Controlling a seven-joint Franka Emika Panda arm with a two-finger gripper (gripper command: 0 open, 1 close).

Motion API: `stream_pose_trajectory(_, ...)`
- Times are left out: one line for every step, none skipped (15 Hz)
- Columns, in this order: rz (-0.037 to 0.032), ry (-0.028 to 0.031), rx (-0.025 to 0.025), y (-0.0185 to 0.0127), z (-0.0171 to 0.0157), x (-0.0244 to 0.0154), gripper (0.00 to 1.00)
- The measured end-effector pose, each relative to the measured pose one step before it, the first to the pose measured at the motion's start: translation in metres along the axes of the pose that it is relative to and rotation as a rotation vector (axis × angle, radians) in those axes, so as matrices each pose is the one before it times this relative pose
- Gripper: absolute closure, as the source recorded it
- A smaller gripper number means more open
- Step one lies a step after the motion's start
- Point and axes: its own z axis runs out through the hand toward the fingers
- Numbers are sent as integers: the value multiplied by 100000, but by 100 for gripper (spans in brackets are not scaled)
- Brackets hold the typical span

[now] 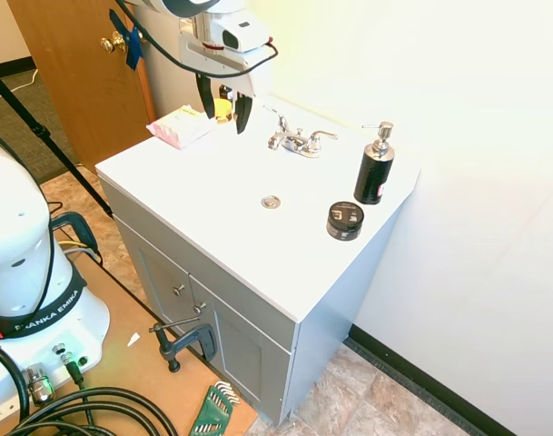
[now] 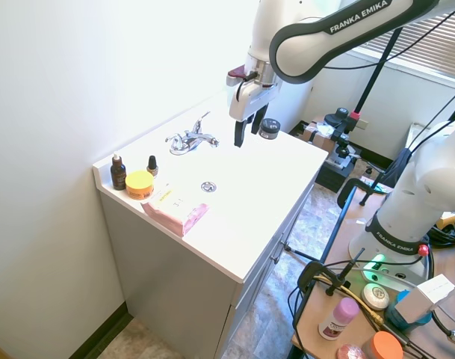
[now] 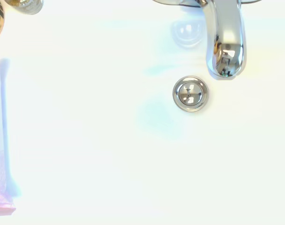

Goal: Turn on the hot water

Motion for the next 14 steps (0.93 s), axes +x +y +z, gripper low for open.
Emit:
stream_pose_trajectory(3,-63,-65,-1,42,2,0)
stream_pose_trajectory(-334,439,-1282,106,130,43,0)
stream_pose_trajectory(-381,775,-1921,168,284,105,0)
stream_pose_trajectory(-7,1057,-622,-113,216,32,0)
stream_pose_trajectory(179,1906,-42,-409,223,-100,0)
stream_pose_trajectory(164,2871,1792,-764,100,-205,0)
stream_pose_trajectory(61,3376,2400,-1009,87,-337,0)
stream_pose_trajectory(294,2658,988,-895,316,-439,0)
stream_pose_trajectory(-8,1587,44,-842,412,-496,0)
stream_pose_trajectory(8,1123,-432,-903,405,-485,0)
stream_pose_trajectory(488,1088,334,-1047,276,-307,0)
stream_pose_trajectory(1039,1223,1379,-1297,144,-200,0)
stream_pose_trajectory(1350,1488,1399,-1376,136,-14,0)
stream_pose_trajectory(1148,1021,626,-1293,302,161,0)
